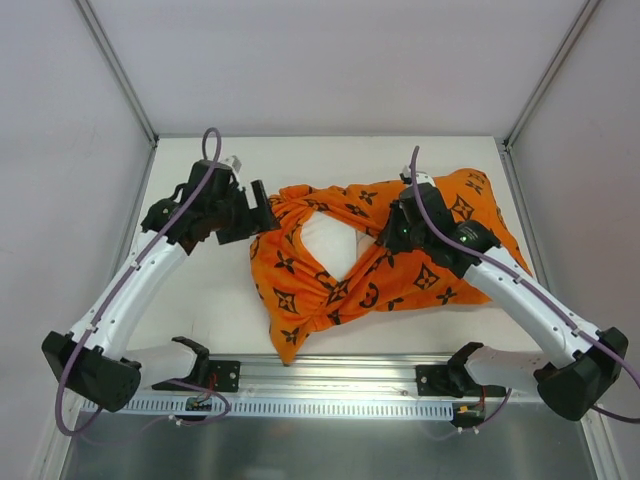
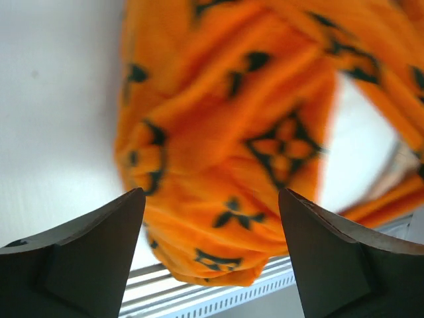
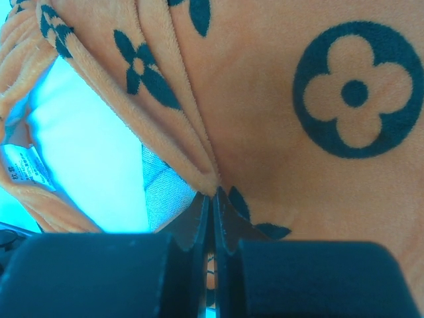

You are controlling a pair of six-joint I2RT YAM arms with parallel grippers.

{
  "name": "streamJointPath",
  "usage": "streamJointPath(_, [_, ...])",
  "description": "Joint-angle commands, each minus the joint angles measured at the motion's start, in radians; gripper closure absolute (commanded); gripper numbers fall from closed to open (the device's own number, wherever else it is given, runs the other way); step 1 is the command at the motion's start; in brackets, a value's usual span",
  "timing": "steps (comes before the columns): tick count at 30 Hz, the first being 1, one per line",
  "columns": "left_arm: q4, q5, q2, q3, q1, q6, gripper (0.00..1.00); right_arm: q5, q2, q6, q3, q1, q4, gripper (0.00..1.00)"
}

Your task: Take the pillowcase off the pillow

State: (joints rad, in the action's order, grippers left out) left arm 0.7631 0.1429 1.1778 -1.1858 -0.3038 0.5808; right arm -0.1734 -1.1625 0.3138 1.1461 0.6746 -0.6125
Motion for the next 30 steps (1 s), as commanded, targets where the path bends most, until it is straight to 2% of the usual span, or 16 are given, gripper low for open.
streamJointPath(1, [0.031,-0.130,-0.004,-0.145,-0.176,0.074,0.16,0.003,-0.012,0.018,0.029,0.006,0.025,0.99])
streamJointPath(2, [0.034,-0.167,0.028,-0.156,-0.208,0.094,0.11,0.008,-0.017,0.019,0.032,0.009,0.029,0.99])
streamJointPath(6, [0.051,-0.238,0.138,-0.181,-0.334,0.140,0.04,0.003,-0.029,0.019,0.041,0.029,0.025,0.99])
streamJointPath(11, [0.065,-0.333,0.264,-0.167,-0.386,0.172,0.07,-0.009,-0.025,0.018,0.044,0.033,0.014,0.99])
streamJointPath(12, [0.068,-0.347,0.275,-0.160,-0.385,0.172,0.10,-0.011,-0.022,0.018,0.046,0.033,0.011,0.99])
streamJointPath(15, [0.082,-0.356,0.296,-0.118,-0.383,0.168,0.48,-0.035,-0.011,0.004,0.052,0.031,-0.003,0.99])
streamJointPath(16, [0.088,-0.359,0.290,-0.088,-0.383,0.169,0.70,-0.049,-0.008,-0.002,0.056,0.031,-0.013,0.99])
streamJointPath(17, [0.094,-0.362,0.260,-0.068,-0.383,0.175,0.76,-0.099,-0.006,-0.015,0.064,0.029,-0.044,0.99])
streamJointPath(20, [0.094,-0.348,0.147,0.040,-0.354,0.180,0.90,-0.188,-0.016,-0.039,0.124,-0.004,-0.145,0.99])
streamJointPath(22, [0.093,-0.332,0.085,0.128,-0.313,0.179,0.99,-0.187,0.000,-0.050,0.129,-0.064,-0.150,0.99])
streamJointPath(26, [0.079,-0.258,-0.044,0.262,-0.200,0.179,1.00,-0.160,0.020,-0.047,0.119,-0.161,-0.151,0.99])
streamJointPath(30, [0.013,-0.175,-0.078,0.386,-0.081,0.183,1.00,-0.127,0.026,-0.041,0.092,-0.237,-0.147,0.99])
